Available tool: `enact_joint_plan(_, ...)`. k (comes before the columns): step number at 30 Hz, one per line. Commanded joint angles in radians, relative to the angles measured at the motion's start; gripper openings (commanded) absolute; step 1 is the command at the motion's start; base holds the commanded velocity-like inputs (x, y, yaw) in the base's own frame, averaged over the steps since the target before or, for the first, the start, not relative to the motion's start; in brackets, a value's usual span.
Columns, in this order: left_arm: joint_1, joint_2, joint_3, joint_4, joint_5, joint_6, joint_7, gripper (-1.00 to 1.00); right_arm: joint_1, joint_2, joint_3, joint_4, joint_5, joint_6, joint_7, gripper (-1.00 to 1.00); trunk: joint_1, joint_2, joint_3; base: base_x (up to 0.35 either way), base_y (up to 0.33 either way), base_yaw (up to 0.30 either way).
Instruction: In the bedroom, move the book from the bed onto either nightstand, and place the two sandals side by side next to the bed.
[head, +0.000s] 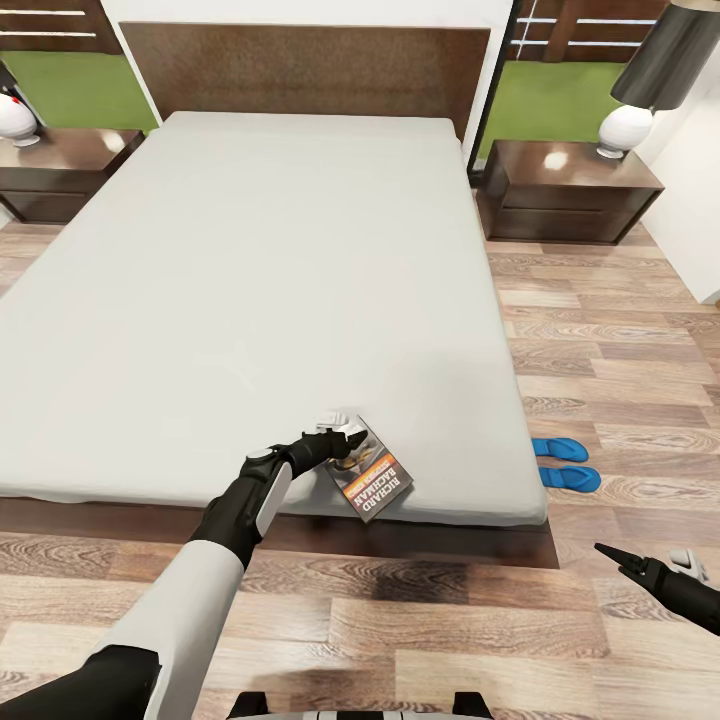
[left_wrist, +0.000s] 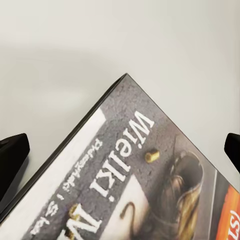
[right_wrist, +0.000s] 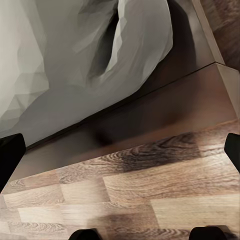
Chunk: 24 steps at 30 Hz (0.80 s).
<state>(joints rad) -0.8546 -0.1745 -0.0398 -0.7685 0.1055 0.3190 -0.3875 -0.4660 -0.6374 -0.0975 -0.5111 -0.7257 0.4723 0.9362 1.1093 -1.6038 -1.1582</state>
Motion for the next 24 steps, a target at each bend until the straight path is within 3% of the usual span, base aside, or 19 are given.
enact_joint_plan(1,0.0,0.0,0.0,0.0,0.005,0.014,0.002,1.0,0.0,0.0,-0.001,0.0,-0.006,0.008,0.001,1.0,0.0,0.0,-0.001,0.0,0.0,0.0)
enact_joint_plan(24,0.002,0.0,0.0,0.0,0.004,0.014,0.002,1.0,0.0,-0.001,-0.001,0.0,-0.006,0.008,0.001,1.0,0.0,0.0,-0.001,-0.007,0.0,0.0)
